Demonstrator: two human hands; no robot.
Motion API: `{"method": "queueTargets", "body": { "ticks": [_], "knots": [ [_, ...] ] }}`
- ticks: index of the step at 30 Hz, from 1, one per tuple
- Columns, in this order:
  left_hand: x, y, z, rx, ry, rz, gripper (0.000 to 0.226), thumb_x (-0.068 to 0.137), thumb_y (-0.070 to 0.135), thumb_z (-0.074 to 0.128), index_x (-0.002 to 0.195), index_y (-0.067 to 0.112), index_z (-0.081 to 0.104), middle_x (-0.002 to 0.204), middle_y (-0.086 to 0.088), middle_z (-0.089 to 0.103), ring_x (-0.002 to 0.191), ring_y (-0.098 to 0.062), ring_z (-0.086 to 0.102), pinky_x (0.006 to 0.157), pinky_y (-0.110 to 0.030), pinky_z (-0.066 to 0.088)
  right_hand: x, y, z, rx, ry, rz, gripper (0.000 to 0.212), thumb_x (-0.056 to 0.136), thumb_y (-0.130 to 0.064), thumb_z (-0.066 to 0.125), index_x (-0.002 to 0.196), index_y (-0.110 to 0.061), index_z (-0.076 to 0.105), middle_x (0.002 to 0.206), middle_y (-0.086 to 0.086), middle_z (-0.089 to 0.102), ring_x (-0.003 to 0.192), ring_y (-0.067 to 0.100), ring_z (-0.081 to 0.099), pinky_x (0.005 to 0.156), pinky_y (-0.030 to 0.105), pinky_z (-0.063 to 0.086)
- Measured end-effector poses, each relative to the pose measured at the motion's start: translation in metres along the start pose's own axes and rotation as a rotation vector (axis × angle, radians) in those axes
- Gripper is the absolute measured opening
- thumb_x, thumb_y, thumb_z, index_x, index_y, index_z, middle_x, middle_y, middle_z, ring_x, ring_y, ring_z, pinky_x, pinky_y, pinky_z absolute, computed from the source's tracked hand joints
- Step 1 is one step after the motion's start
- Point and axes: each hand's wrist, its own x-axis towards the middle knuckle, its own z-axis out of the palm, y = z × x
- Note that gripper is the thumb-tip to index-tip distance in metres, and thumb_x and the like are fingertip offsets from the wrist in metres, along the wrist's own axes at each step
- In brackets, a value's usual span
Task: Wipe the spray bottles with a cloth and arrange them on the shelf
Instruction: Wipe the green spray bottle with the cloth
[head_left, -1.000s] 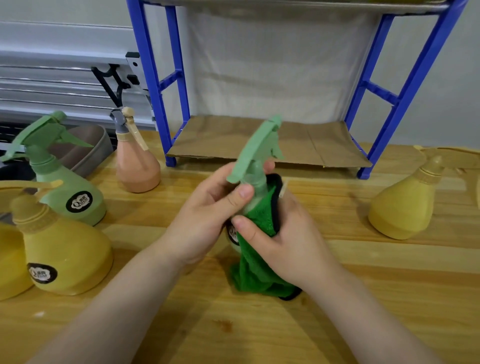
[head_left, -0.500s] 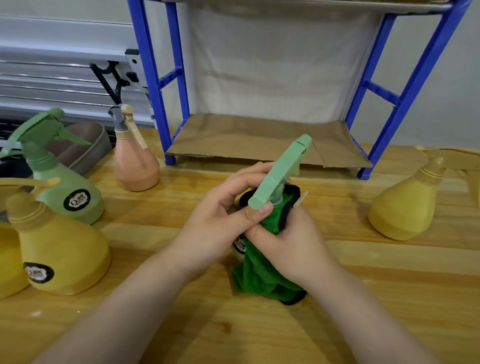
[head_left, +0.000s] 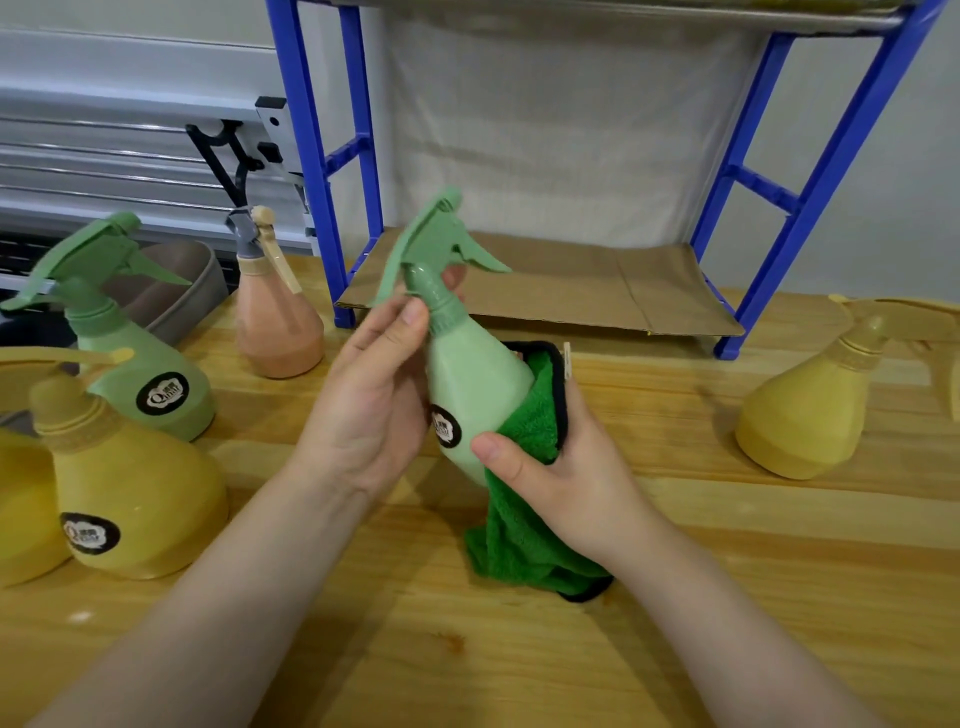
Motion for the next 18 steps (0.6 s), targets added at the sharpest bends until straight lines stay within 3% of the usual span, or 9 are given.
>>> {"method": "queueTargets", "body": {
  "ticks": [2,5,10,13,15,18],
  "knots": [
    [0.0015,0.0023,-0.0019,-0.042,0.0,0.023,0.041,0.081,0.028,0.068,0.118,0.011,0.06,0.127,-0.004,0.064,0.129,-0.024,0.052,0.106,-0.04,0.044,0.0004,0.0013,-0.0006,0.014,-0.016,0.0,0.064,0.064,-0.073,0.065,0.119,-0.059,0.036,0.118,-0.036,0.056,0.111,-0.012,0.054,0.09,0.016,0.047],
    [0.0011,0.0002,-0.0024,-0.086,-0.004,0.011,0.047,0.076,0.032,0.075,0.117,0.013,0.063,0.128,-0.004,0.064,0.131,-0.025,0.051,0.108,-0.042,0.042,0.0023,0.0057,-0.0041,0.09,-0.035,0.005,0.075,0.064,-0.07,0.07,0.129,-0.049,0.039,0.123,-0.025,0.059,0.115,-0.005,0.056,0.096,0.031,0.051],
    [-0.0012,0.0015,0.0023,-0.206,0.115,-0.042,0.026,0.091,0.03,0.051,0.103,0.021,0.072,0.106,0.003,0.071,0.13,-0.026,0.052,0.107,-0.046,0.043,0.0044,0.0079,-0.0071,0.232,-0.093,0.026,0.095,0.059,-0.075,0.072,0.138,-0.029,0.043,0.127,-0.012,0.063,0.117,0.008,0.06,0.097,0.04,0.052],
    [-0.0027,0.0,0.0036,-0.185,0.155,-0.06,0.025,0.091,0.034,0.052,0.093,0.024,0.074,0.094,0.002,0.073,0.116,-0.023,0.063,0.096,-0.046,0.052,0.006,0.0079,-0.0079,0.311,-0.129,0.068,0.099,0.057,-0.073,0.075,0.138,-0.024,0.045,0.126,-0.007,0.065,0.115,0.01,0.062,0.093,0.034,0.054],
    [-0.0015,-0.0015,0.0029,-0.09,0.168,-0.072,0.027,0.09,0.039,0.051,0.1,0.025,0.072,0.102,-0.004,0.071,0.106,-0.021,0.065,0.096,-0.047,0.052,0.0064,0.0078,-0.0078,0.339,-0.137,0.098,0.097,0.055,-0.072,0.077,0.135,-0.025,0.048,0.123,-0.007,0.067,0.112,0.009,0.064,0.088,0.028,0.054],
    [0.0032,-0.0022,0.0045,0.087,0.206,-0.062,0.042,0.087,0.046,0.053,0.116,0.018,0.064,0.117,-0.01,0.066,0.113,-0.025,0.06,0.102,-0.05,0.047,0.0061,0.0072,-0.0055,0.303,-0.055,0.098,0.082,0.058,-0.059,0.082,0.128,-0.028,0.052,0.115,-0.014,0.069,0.104,0.002,0.065,0.082,0.019,0.052]
  ]
}}
